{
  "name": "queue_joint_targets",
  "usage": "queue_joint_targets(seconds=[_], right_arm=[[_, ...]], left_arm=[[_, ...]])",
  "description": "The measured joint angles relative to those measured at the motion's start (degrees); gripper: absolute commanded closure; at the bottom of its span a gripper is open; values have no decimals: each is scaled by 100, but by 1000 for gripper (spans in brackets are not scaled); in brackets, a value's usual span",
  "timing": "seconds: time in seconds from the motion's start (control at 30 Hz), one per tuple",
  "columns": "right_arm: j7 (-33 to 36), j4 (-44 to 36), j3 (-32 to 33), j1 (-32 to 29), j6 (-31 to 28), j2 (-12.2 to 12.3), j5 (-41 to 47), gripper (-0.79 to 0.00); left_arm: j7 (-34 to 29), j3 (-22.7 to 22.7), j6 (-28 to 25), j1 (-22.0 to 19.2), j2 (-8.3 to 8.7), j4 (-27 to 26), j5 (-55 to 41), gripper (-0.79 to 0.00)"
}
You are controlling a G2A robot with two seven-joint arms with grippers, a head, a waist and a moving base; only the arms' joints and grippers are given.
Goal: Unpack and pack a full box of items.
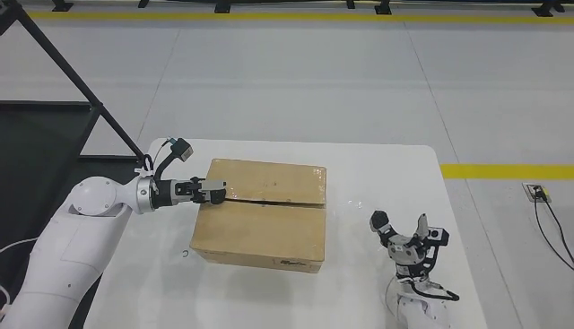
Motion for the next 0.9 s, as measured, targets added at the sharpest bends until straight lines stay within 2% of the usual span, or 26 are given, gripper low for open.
queue_joint_targets(seconds=[0.1, 0.37, 0.63, 0.9], right_arm=[[-210, 181, -34, 250, 734, 32, -263, -785], [-553, 556, -183, 649, 1530, 33, -620, -785], [-928, 808, -496, 927, 1901, -1, -1245, -785], [-1218, 797, -672, 1049, 1970, -36, -1587, -785]], left_arm=[[0, 0, 0, 0, 0, 0, 0, -785], [0, 0, 0, 0, 0, 0, 0, -785], [0, 0, 0, 0, 0, 0, 0, -785], [0, 0, 0, 0, 0, 0, 0, -785]])
